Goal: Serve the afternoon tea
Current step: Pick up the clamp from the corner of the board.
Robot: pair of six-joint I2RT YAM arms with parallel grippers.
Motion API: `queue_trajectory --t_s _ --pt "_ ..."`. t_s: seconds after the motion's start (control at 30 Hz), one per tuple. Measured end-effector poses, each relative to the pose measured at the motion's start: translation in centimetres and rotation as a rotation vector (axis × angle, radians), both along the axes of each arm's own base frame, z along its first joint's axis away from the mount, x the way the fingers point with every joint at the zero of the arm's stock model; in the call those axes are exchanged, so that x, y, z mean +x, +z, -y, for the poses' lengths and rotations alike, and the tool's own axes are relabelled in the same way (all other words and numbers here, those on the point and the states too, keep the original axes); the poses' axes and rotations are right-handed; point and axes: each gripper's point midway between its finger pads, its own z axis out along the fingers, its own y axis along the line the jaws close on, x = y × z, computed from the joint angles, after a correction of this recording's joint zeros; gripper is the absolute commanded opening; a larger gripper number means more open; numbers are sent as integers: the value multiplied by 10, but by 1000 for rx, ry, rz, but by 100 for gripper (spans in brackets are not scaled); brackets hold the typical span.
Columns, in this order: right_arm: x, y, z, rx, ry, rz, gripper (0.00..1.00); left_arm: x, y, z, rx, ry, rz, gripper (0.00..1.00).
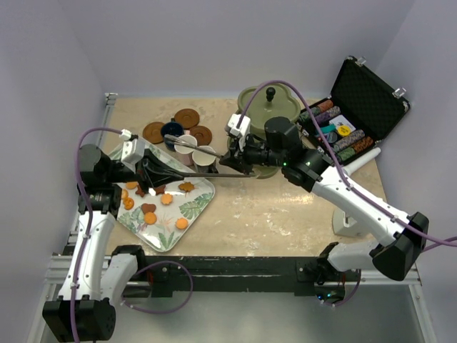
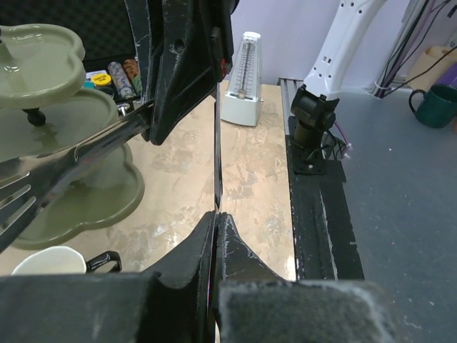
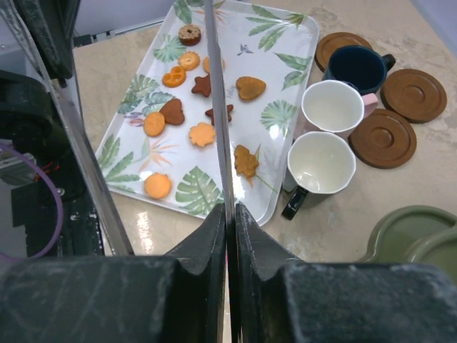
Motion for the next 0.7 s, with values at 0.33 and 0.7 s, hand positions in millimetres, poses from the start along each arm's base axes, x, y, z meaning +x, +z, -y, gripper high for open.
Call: queue_trajectory --t_s 0.33,0.7 --pt "-10 5 -6 39 65 1 86 5 -10 -1 9 -30 -35 0" --pt "-47 34 7 150 219 21 98 6 -6 -3 38 8 59 0"
